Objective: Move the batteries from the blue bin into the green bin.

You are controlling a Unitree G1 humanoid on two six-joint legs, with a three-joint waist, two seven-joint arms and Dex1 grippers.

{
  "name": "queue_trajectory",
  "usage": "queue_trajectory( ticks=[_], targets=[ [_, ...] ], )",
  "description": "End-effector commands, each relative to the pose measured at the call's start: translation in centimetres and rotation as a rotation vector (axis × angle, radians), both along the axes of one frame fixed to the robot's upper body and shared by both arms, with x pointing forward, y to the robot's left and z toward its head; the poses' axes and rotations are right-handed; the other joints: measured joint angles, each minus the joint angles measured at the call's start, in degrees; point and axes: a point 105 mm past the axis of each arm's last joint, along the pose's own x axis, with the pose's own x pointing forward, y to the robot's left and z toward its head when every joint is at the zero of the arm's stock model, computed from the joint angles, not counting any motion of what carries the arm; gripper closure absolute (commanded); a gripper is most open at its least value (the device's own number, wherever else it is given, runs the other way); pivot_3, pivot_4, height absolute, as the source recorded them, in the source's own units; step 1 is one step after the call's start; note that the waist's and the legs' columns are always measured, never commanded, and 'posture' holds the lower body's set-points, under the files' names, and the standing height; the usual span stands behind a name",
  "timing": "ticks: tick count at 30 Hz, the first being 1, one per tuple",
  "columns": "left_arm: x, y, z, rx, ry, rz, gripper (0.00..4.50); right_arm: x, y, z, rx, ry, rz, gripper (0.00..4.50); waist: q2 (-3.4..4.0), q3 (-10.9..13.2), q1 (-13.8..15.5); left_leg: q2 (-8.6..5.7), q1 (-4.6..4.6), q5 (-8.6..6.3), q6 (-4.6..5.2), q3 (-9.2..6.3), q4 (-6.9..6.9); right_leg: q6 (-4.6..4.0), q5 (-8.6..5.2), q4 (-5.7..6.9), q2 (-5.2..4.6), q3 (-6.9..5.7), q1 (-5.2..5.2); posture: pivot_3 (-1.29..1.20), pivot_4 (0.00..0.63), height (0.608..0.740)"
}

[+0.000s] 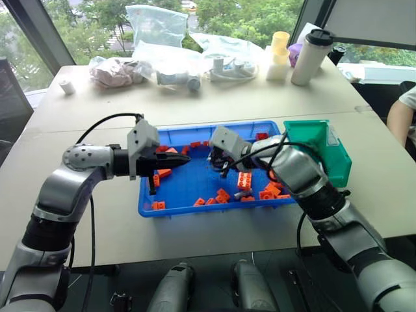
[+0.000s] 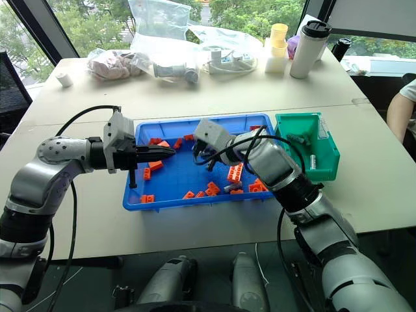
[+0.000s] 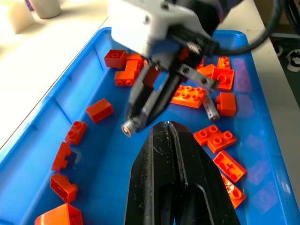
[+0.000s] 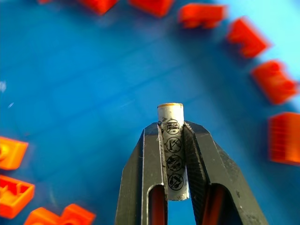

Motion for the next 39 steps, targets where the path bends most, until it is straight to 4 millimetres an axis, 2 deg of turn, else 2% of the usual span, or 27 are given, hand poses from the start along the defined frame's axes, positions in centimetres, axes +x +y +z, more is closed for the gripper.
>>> queue_trajectory(
  ticks=[1, 4, 7, 9, 11, 15, 17, 20, 22, 24, 26, 28, 33, 36, 39],
  targets=[
    [-0.1, -0.2, 1.2, -0.008, -0.055, -0.018, 4.5, 0.2, -5.8, 5.2, 0.057, -0.136, -0.174, 4.36, -0.01, 0.0, 0.2, -0.01, -0.01, -0.01, 0.01, -0.02, 0.0, 0.0, 0.0, -0.02, -0.01, -0.02, 0.01, 0.0, 0.15, 0.74],
    [0.0, -0.4, 1.1, -0.01, -0.051, -0.031, 4.5, -0.4, -11.7, 6.4, 0.02, -0.186, -0.348, 4.36, 0.0, 0.0, 0.3, -0.04, -0.03, -0.09, 0.16, -0.01, -0.01, 0.0, 0.0, -0.08, -0.05, -0.05, 0.03, 0.0, 0.15, 0.74],
    [0.2, -0.7, 1.0, -0.014, -0.047, -0.045, 4.5, -1.5, -17.0, 6.1, -0.014, -0.166, -0.523, 4.36, 0.0, 0.0, 0.0, -0.03, -0.01, -0.13, 0.23, 0.05, -0.04, 0.0, 0.0, -0.07, -0.06, -0.03, 0.03, 0.0, 0.15, 0.74],
    [0.3, -0.9, 0.9, -0.016, -0.046, -0.056, 4.5, -2.4, -19.1, 4.9, -0.042, -0.123, -0.574, 4.36, 0.0, 0.0, -0.2, -0.01, 0.0, -0.14, 0.24, 0.06, -0.05, 0.0, 0.0, -0.06, -0.06, -0.02, 0.03, 0.0, 0.15, 0.74],
    [0.4, -1.2, 0.9, -0.019, -0.045, -0.066, 4.5, -3.0, -20.2, 3.5, -0.043, -0.071, -0.601, 4.36, 0.0, 0.0, -0.5, 0.03, 0.05, -0.14, 0.24, 0.13, -0.1, 0.0, 0.0, -0.04, -0.04, 0.03, 0.03, 0.0, 0.15, 0.74],
    [0.6, -1.3, 0.8, -0.017, -0.048, -0.073, 4.5, -3.7, -20.6, 1.3, -0.021, 0.0, -0.612, 2.6, 0.01, 0.0, -0.5, 0.07, 0.09, -0.14, 0.24, 0.19, -0.09, 0.0, 0.0, 0.01, 0.01, 0.1, 0.03, 0.0, 0.15, 0.74],
    [0.6, -1.2, 0.9, -0.016, -0.047, -0.076, 4.5, -3.8, -20.5, 1.5, -0.025, -0.011, -0.602, 1.53, 0.01, 0.0, -0.3, 0.05, 0.09, -0.14, 0.25, 0.2, -0.07, 0.0, 0.0, 0.01, -0.01, 0.11, 0.04, 0.0, 0.15, 0.74],
    [0.6, -1.2, 0.8, -0.012, -0.046, -0.078, 4.5, -4.0, -19.4, 2.9, -0.052, -0.059, -0.51, 0.07, 0.01, 0.0, -0.2, 0.05, 0.08, -0.13, 0.24, 0.19, -0.06, 0.0, 0.0, 0.01, -0.01, 0.1, 0.04, 0.0, 0.15, 0.74],
    [0.5, -1.2, 0.9, -0.01, -0.044, -0.08, 4.5, -4.2, -17.8, 4.1, -0.034, -0.082, -0.415, 0.07, 0.01, 0.0, -0.2, 0.04, 0.07, -0.14, 0.25, 0.19, -0.05, 0.0, 0.0, 0.0, -0.01, 0.1, 0.04, 0.0, 0.15, 0.74],
    [0.6, -1.3, 0.9, -0.008, -0.044, -0.084, 4.5, -4.9, -14.7, 4.4, 0.028, -0.003, -0.269, 0.07, 0.02, 0.0, -0.3, 0.04, 0.08, -0.14, 0.25, 0.19, -0.04, 0.0, 0.0, -0.01, -0.01, 0.09, 0.06, 0.0, 0.15, 0.74],
    [0.6, -1.4, 1.0, -0.009, -0.045, -0.087, 4.5, -5.5, -12.0, 4.0, 0.026, 0.034, -0.123, 0.07, 0.01, 0.0, -0.4, 0.07, 0.09, -0.14, 0.25, 0.18, -0.04, 0.0, 0.0, -0.01, 0.01, 0.09, 0.06, 0.0, 0.15, 0.74],
    [0.7, -1.4, 1.0, -0.01, -0.047, -0.088, 4.5, -5.7, -10.2, 2.9, -0.009, 0.064, -0.021, 0.07, 0.01, 0.0, -0.3, 0.11, 0.08, -0.14, 0.25, 0.12, -0.06, 0.0, 0.0, -0.03, 0.05, 0.03, 0.07, 0.0, 0.15, 0.74],
    [0.7, -1.5, 1.1, -0.012, -0.052, -0.084, 4.5, -5.1, -7.8, 0.4, -0.032, 0.149, 0.089, 0.07, 0.0, 0.0, -0.1, 0.05, 0.06, -0.14, 0.25, 0.12, 0.02, 0.0, 0.0, -0.06, -0.01, 0.02, 0.1, 0.0, 0.15, 0.74],
    [0.5, -1.4, 1.1, -0.013, -0.054, -0.077, 4.5, -4.4, -7.2, -1.3, -0.068, 0.184, 0.111, 0.07, 0.0, 0.0, -0.2, 0.05, 0.06, -0.13, 0.24, 0.11, 0.02, 0.0, 0.0, -0.05, -0.01, 0.01, 0.09, 0.0, 0.15, 0.74],
    [0.4, -1.2, 1.1, -0.013, -0.055, -0.066, 4.5, -3.8, -6.9, -2.1, -0.086, 0.204, 0.121, 0.07, 0.0, 0.0, -0.2, 0.05, 0.05, -0.13, 0.23, 0.1, 0.02, 0.0, 0.0, -0.04, -0.01, 0.01, 0.08, 0.0, 0.15, 0.74]
  ],
)
